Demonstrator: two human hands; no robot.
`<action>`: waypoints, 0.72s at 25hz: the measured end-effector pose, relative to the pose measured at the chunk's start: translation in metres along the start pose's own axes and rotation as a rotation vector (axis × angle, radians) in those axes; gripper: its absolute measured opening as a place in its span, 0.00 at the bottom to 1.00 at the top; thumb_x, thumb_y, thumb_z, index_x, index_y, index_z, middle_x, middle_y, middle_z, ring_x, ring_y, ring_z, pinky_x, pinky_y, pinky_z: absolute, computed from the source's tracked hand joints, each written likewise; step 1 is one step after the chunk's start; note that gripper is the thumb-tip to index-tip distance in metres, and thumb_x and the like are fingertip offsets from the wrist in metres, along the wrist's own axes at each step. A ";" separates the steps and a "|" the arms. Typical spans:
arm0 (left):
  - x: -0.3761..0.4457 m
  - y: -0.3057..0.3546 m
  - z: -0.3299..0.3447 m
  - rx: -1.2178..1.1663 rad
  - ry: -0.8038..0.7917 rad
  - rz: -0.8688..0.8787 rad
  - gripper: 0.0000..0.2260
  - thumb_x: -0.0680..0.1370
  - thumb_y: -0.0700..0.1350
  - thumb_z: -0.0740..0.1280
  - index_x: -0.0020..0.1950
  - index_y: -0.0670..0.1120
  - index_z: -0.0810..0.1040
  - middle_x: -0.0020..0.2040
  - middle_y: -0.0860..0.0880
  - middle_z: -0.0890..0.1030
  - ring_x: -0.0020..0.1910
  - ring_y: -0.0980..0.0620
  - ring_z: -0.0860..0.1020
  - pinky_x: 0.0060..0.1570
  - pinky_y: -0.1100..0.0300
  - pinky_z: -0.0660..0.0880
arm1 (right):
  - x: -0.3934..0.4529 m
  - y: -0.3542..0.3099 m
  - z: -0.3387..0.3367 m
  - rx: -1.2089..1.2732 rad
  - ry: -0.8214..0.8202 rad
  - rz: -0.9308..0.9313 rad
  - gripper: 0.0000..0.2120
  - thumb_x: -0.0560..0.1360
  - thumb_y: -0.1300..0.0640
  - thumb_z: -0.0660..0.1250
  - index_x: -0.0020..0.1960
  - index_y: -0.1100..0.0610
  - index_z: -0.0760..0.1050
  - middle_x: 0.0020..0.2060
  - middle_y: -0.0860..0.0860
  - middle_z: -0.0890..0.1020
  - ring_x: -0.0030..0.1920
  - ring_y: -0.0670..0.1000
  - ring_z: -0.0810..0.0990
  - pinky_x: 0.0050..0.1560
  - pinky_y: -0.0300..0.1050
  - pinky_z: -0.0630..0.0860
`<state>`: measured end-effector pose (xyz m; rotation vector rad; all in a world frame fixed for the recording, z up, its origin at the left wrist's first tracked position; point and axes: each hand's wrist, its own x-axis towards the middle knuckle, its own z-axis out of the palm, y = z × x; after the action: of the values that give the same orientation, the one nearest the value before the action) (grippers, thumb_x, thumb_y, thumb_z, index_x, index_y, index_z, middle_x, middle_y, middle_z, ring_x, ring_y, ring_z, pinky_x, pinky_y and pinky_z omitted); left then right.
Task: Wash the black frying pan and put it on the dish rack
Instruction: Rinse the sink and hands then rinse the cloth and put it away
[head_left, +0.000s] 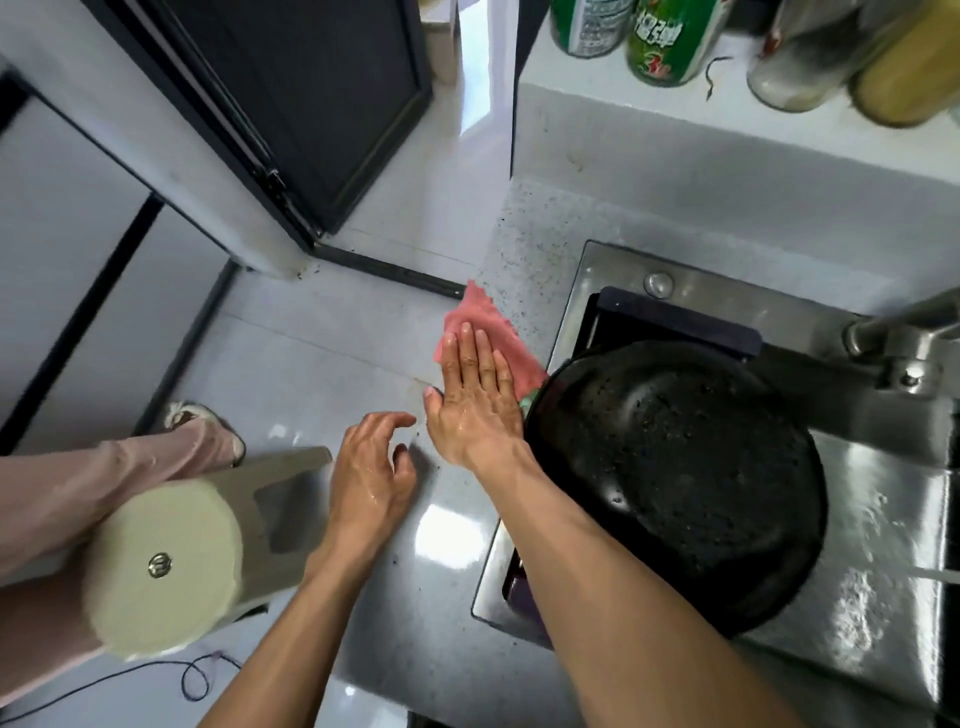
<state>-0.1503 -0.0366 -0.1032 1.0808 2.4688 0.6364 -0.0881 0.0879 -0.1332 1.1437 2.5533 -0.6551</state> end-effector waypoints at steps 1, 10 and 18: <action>0.018 0.004 -0.001 0.014 -0.035 0.020 0.16 0.75 0.36 0.65 0.62 0.45 0.78 0.60 0.48 0.78 0.60 0.48 0.73 0.58 0.59 0.67 | 0.014 0.003 -0.007 0.017 0.013 0.041 0.33 0.84 0.46 0.45 0.79 0.58 0.31 0.79 0.55 0.32 0.78 0.53 0.29 0.77 0.52 0.32; 0.126 0.052 0.013 0.234 -0.208 0.337 0.22 0.72 0.44 0.68 0.67 0.46 0.72 0.66 0.45 0.72 0.63 0.44 0.69 0.60 0.48 0.70 | 0.100 0.049 -0.065 0.130 0.108 0.280 0.33 0.84 0.46 0.48 0.81 0.59 0.36 0.80 0.56 0.37 0.80 0.55 0.35 0.77 0.51 0.34; 0.145 0.111 0.039 0.643 -0.538 0.370 0.43 0.76 0.45 0.69 0.79 0.45 0.42 0.79 0.43 0.40 0.78 0.42 0.44 0.74 0.42 0.50 | 0.115 0.122 -0.111 0.392 0.117 0.545 0.32 0.84 0.48 0.46 0.81 0.59 0.37 0.81 0.55 0.38 0.80 0.54 0.36 0.78 0.51 0.34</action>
<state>-0.1585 0.1499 -0.0977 1.6920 2.0297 -0.3728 -0.0778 0.2883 -0.1205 1.9547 2.0844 -0.9797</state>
